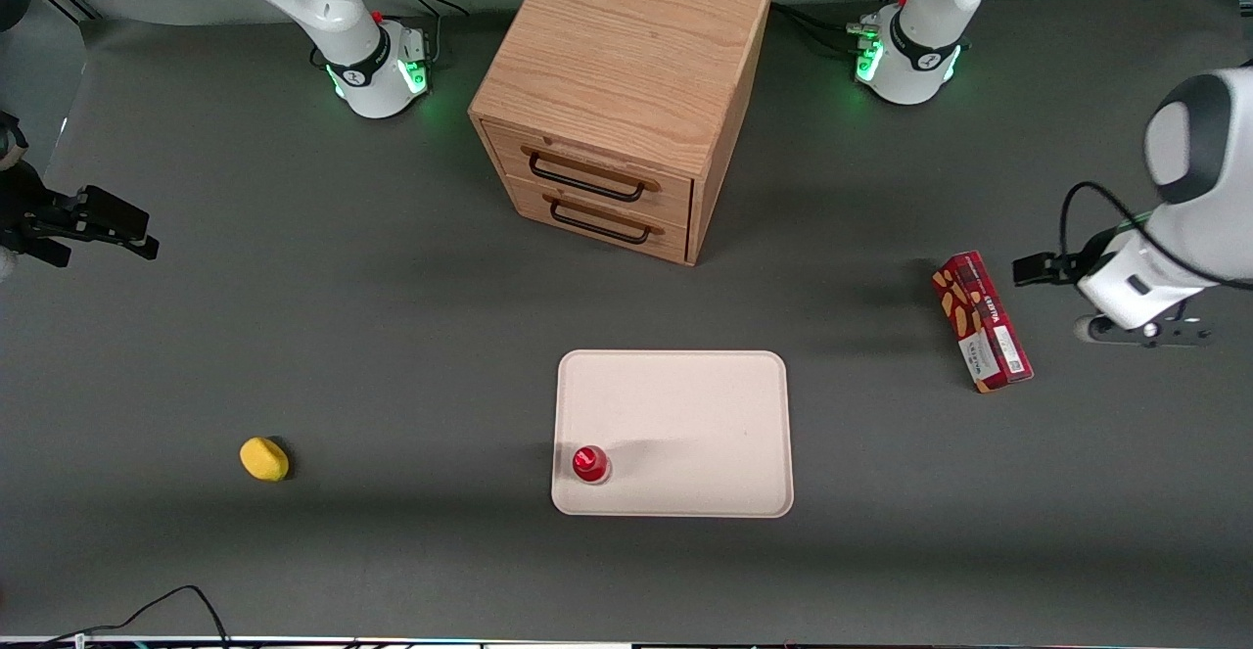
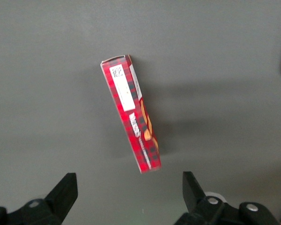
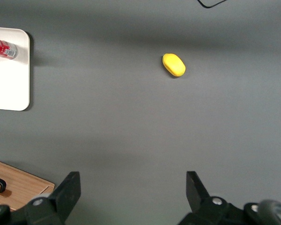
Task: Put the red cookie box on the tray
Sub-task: 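Move the open left gripper down over the red plaid cookie box, then close the left gripper on the cookie box's end, then lift the cookie box upright with the left gripper, then carry the held box over the white tray and lower it, then tip the box down flat onto the tray with the left gripper, then open the left gripper and pull it back from the box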
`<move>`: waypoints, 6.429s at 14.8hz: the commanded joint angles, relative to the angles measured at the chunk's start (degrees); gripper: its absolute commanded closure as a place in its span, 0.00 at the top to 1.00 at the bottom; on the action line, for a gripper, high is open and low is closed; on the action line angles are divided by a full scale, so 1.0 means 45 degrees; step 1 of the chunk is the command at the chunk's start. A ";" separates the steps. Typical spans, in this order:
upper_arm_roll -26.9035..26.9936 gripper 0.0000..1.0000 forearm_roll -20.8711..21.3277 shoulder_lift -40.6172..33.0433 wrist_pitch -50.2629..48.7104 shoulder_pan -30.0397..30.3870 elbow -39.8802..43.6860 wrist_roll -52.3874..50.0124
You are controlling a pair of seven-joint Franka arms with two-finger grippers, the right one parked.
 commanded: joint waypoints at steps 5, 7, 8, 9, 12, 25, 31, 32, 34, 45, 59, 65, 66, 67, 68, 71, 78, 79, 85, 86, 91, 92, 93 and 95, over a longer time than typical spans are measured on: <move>0.0075 1.00 -0.0256 0.0901 0.3512 0.0244 -0.1856 -0.1520; 0.0075 1.00 -0.0646 0.1429 0.4117 0.0557 -0.1914 -0.1521; 0.0114 1.00 -0.0724 0.1625 0.4411 0.0674 -0.2070 -0.1598; 0.0192 1.00 -0.0822 0.1801 0.4819 0.0675 -0.2245 -0.1735; 0.0192 1.00 -0.1018 0.2173 0.5991 0.0675 -0.2909 -0.2457; 0.0095 0.00 -0.1449 0.1436 0.5181 0.0500 -0.3205 -0.2224; -0.0626 0.00 -0.0748 -0.1417 -0.0653 0.0441 -0.0633 -0.1795; -0.0802 0.00 -0.0551 -0.1613 -0.1767 0.0441 0.0186 -0.1775; -0.0998 0.00 -0.0550 -0.1732 -0.4032 0.0422 0.1963 -0.1698; -0.4509 0.00 -0.1643 0.0079 -0.4887 0.0226 0.5426 -0.7698; -0.5550 0.00 0.1713 0.5294 0.1052 -0.2740 0.6793 -1.2925; -0.5393 0.00 0.3548 0.7970 0.3435 -0.3114 0.8102 -1.3005; -0.5374 0.00 0.3881 0.8439 0.3630 -0.3094 0.8317 -1.3025; -0.5316 0.00 0.4039 0.8791 0.4019 -0.3094 0.8358 -1.3025; -0.4929 0.00 0.4060 0.9008 0.4390 -0.3172 0.8339 -1.3025; -0.4437 0.00 0.4060 0.9419 0.4530 -0.3660 0.8339 -1.3375; -0.4417 0.00 0.4138 0.9830 0.5290 -0.3758 0.7969 -1.3474; -0.4378 0.00 0.4138 0.9946 0.5428 -0.3758 0.7968 -1.3474; -0.4126 0.10 0.4294 1.0221 0.6073 -0.3719 0.7773 -1.3474; -0.4085 0.26 0.4294 1.0240 0.6093 -0.3719 0.7753 -1.3474; -0.4065 1.00 0.4294 1.0124 0.5958 -0.3680 0.7675 -1.3397; -0.4065 1.00 0.4294 1.0065 0.5860 -0.3641 0.7694 -1.3396; -0.4065 1.00 0.4294 0.9929 0.5665 -0.3583 0.7695 -1.3357; -0.4124 1.00 0.4236 0.9636 0.4498 -0.3544 0.7850 -1.3318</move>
